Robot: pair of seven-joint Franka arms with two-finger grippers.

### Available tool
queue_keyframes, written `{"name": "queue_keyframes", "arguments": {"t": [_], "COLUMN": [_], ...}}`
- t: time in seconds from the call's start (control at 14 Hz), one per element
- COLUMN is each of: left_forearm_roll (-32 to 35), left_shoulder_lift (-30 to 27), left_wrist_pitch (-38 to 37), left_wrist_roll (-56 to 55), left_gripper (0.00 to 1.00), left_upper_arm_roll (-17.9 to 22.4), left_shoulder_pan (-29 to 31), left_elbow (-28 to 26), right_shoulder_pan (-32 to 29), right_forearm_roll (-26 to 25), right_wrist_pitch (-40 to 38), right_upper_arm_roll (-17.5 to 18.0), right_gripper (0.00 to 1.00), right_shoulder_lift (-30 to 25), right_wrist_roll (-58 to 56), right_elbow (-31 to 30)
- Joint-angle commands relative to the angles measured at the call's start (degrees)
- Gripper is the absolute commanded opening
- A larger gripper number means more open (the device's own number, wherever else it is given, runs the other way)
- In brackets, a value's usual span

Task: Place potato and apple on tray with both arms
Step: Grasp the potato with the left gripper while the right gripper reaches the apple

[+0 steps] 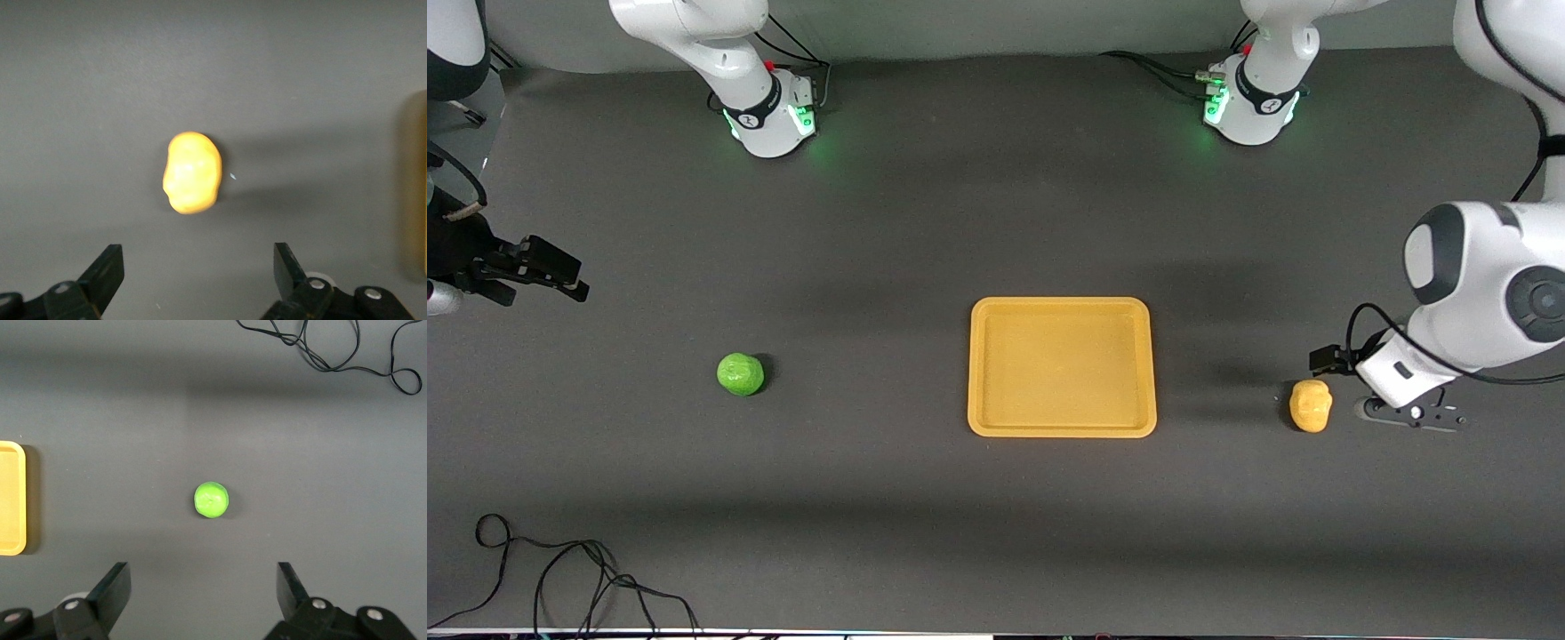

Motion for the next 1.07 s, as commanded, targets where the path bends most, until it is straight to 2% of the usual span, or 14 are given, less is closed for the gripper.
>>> {"name": "queue_keyframes", "arguments": {"t": [0.0, 0.21, 0.36, 0.57, 0.71, 0.86, 1.0], "left_forearm_roll": [3.5, 3.6, 5.2, 5.4, 5.4, 5.5, 5.4], "left_shoulder_lift": [4.3, 7.6, 8.4, 10.6, 11.1, 11.6, 11.7], "left_wrist_pitch": [4.8, 10.6, 14.9, 18.4, 18.7, 21.5, 22.7], "left_wrist_roll": [-0.5, -0.7, -0.7, -0.7, -0.8, -0.8, -0.9], "left_gripper": [1.00, 1.00, 1.00, 1.00, 0.94, 0.93, 0.81], "left_upper_arm_roll": [0.1, 1.1, 2.1, 2.2, 2.2, 2.4, 2.9], "left_shoulder_pan": [0.1, -0.1, 0.2, 0.3, 0.2, 0.2, 0.1], "left_elbow": [0.5, -1.1, -3.5, -3.6, -3.8, -4.9, -5.7], "right_shoulder_pan": [0.8, 0.8, 0.8, 2.0, 3.7, 3.9, 6.0], "right_forearm_roll": [-0.6, -0.2, -0.2, -0.1, 0.4, 1.5, 1.0], "right_wrist_pitch": [-1.6, -1.7, -1.7, -1.9, -1.1, 3.3, 10.8], "right_upper_arm_roll": [-0.3, -0.3, -0.3, 0.0, 0.1, 0.1, -0.1], "right_gripper": [0.94, 1.00, 1.00, 0.99, 0.99, 1.00, 0.99], "right_shoulder_lift": [0.9, 0.9, 0.9, 1.0, 1.8, 3.1, 3.1], "right_wrist_roll": [-1.2, -1.2, -1.3, -0.5, 0.5, 0.5, 0.7], "right_elbow": [1.2, 0.9, 0.9, 0.5, -2.2, -5.7, -11.8]}}
